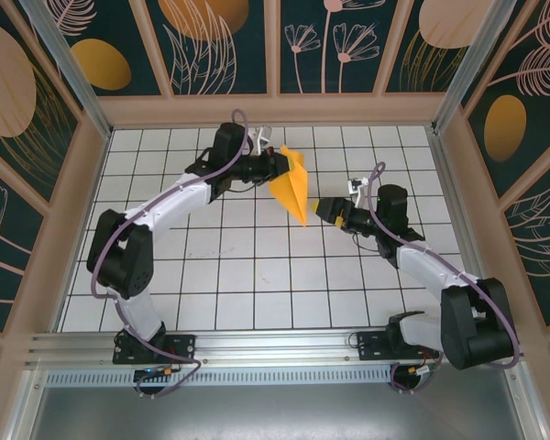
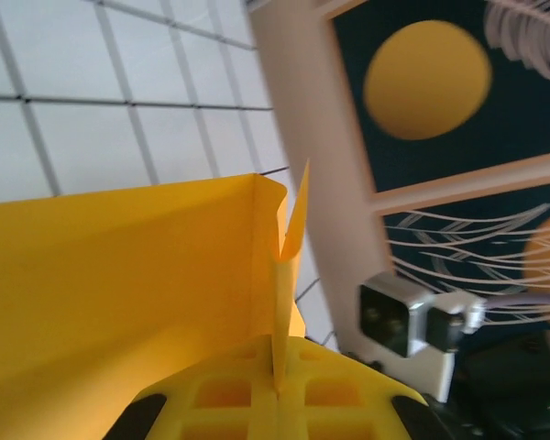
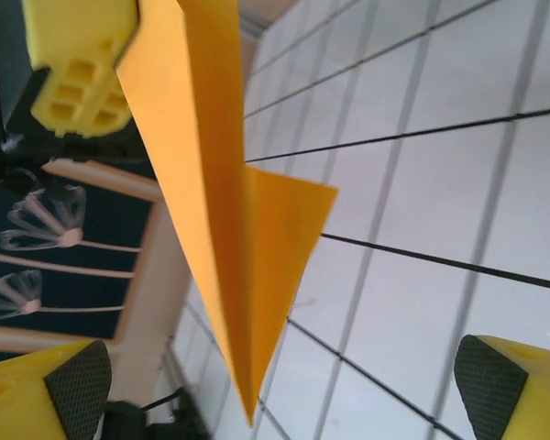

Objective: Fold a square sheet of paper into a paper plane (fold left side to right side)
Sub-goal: Turn over the paper at the center of the table.

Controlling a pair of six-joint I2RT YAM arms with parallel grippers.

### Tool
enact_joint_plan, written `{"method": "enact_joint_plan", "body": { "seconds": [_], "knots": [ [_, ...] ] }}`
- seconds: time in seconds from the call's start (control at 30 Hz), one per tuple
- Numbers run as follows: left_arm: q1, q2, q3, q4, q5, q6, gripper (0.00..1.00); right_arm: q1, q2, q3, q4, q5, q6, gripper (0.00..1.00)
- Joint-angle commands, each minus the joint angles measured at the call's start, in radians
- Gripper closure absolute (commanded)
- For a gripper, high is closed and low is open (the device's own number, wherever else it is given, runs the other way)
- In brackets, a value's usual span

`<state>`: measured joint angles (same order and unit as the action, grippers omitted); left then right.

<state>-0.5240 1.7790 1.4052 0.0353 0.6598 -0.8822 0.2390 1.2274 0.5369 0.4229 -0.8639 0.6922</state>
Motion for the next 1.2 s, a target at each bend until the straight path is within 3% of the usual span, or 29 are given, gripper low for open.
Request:
{"method": "enact_joint_plan", "body": {
  "seconds": [0.0,0.2,0.33,0.77,1.03,1.17],
  "knots": [
    [-0.003,-0.038,0.029,0.050,0.060,-0.051,0.96,0.002,-0.022,-0.020,0.233,-0.129,0.113,0.01],
    [-0.004,-0.080,0.018,0.092,0.092,-0.084,0.95,0.030,0.008,-0.012,0.333,-0.135,0.191,0.02],
    [-0.002,-0.098,0.002,0.123,0.113,-0.103,0.95,0.059,0.045,0.002,0.427,-0.128,0.258,0.08],
    [-0.003,-0.100,-0.037,0.163,0.149,-0.123,0.95,0.088,0.102,0.052,0.489,-0.119,0.316,0.52],
    [-0.004,-0.090,-0.039,0.123,0.134,-0.085,0.92,0.087,0.070,0.067,0.360,-0.096,0.235,0.74],
    [-0.004,-0.088,-0.029,0.091,0.123,-0.062,0.84,0.087,0.058,0.081,0.276,-0.081,0.183,0.84]
  ]
}}
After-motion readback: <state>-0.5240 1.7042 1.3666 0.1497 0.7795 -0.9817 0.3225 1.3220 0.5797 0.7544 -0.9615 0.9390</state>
